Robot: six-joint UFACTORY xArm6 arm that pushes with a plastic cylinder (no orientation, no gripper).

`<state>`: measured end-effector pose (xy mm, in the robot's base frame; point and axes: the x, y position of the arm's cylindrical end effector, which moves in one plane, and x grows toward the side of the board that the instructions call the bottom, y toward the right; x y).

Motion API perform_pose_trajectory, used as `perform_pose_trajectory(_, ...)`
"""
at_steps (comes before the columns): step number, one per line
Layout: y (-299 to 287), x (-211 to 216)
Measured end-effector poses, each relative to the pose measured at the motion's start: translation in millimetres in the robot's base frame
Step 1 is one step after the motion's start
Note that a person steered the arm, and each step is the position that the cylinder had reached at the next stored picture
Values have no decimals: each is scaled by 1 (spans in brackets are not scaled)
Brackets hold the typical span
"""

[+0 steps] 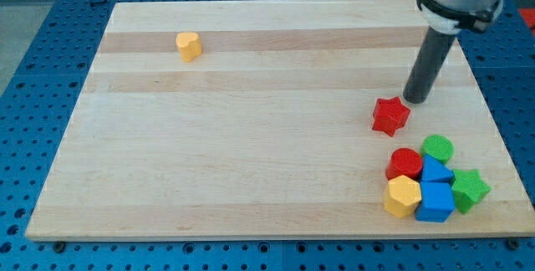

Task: Move red star above green circle

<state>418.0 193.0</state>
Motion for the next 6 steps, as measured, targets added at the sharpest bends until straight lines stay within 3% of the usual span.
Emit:
perform_pose_trajectory(3,-72,10)
perform_pose_trajectory(6,-48,53)
